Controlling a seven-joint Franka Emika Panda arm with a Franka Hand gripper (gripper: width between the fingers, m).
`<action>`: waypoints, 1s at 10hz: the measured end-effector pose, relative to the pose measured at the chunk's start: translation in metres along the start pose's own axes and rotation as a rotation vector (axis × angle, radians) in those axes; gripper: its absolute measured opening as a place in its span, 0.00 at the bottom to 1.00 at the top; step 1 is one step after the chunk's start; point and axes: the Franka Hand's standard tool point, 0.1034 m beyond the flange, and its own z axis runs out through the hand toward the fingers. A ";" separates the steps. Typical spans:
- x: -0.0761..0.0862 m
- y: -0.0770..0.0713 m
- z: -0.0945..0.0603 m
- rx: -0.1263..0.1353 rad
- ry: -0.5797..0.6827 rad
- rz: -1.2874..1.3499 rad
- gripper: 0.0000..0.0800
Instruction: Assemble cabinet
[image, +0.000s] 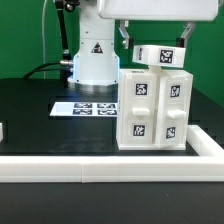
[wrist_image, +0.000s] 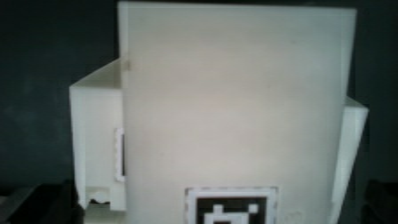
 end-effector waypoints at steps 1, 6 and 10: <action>0.000 0.000 0.002 -0.001 -0.003 0.000 1.00; -0.001 0.001 0.005 -0.003 -0.009 0.002 0.69; -0.001 0.001 0.005 0.003 -0.009 0.011 0.70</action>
Offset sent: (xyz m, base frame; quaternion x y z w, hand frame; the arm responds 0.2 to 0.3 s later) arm 0.0006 0.0006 -0.0023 -0.0013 -0.0067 0.0069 1.0000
